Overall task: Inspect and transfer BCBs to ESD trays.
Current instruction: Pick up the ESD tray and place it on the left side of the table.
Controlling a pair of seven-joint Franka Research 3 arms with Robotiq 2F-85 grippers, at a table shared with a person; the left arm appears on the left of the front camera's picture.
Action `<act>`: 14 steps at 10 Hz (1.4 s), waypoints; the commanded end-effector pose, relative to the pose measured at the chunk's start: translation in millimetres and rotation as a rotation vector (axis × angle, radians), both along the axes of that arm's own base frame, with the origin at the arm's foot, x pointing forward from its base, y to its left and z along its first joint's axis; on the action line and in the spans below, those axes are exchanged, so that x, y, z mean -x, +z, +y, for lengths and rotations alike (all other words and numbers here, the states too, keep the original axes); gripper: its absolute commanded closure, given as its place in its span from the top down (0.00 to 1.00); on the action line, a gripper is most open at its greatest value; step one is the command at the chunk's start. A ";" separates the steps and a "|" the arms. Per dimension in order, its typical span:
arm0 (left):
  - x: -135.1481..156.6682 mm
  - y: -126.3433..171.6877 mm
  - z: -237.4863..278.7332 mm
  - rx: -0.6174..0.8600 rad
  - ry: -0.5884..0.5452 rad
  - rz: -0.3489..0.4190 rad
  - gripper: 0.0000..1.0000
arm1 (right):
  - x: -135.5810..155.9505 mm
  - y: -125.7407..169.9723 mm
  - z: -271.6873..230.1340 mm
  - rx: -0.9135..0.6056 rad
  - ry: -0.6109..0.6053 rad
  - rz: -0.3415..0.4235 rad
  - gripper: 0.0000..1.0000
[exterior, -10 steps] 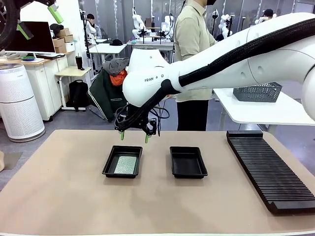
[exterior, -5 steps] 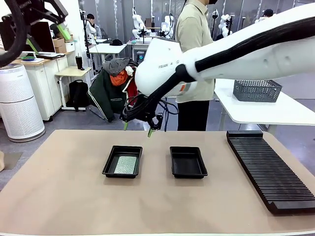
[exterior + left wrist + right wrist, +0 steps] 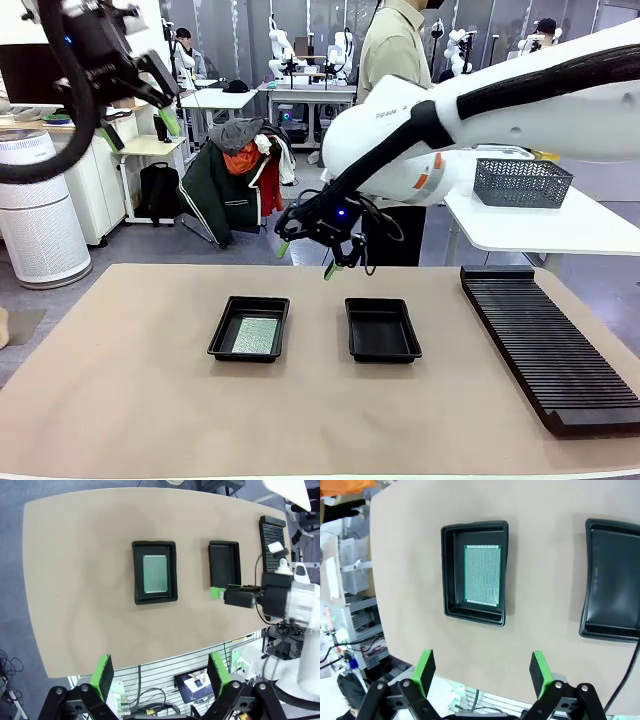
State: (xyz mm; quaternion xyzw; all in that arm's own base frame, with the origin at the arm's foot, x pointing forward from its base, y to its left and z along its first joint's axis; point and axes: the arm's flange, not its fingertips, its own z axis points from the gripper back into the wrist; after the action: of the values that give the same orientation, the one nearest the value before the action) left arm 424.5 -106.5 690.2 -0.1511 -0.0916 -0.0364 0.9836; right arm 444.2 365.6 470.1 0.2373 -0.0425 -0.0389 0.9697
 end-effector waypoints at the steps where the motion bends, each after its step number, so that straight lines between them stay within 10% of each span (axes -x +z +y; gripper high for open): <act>1: -7.4 -26.4 -13.6 -0.015 -0.001 -0.008 1.00 | 10.1 -7.4 -29.7 -0.093 0.010 0.014 1.00; 14: -82.3 -207.3 -81.6 -0.181 0.033 0.152 1.00 | 2.8 -5.0 -53.2 -0.178 -0.003 0.036 1.00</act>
State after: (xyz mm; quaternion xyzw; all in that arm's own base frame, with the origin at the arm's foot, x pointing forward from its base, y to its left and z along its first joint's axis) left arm 501.5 -178.6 484.1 -0.0782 -0.0130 -0.0229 0.9966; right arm 440.9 312.2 464.5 0.3302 -0.0188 -0.0407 0.9428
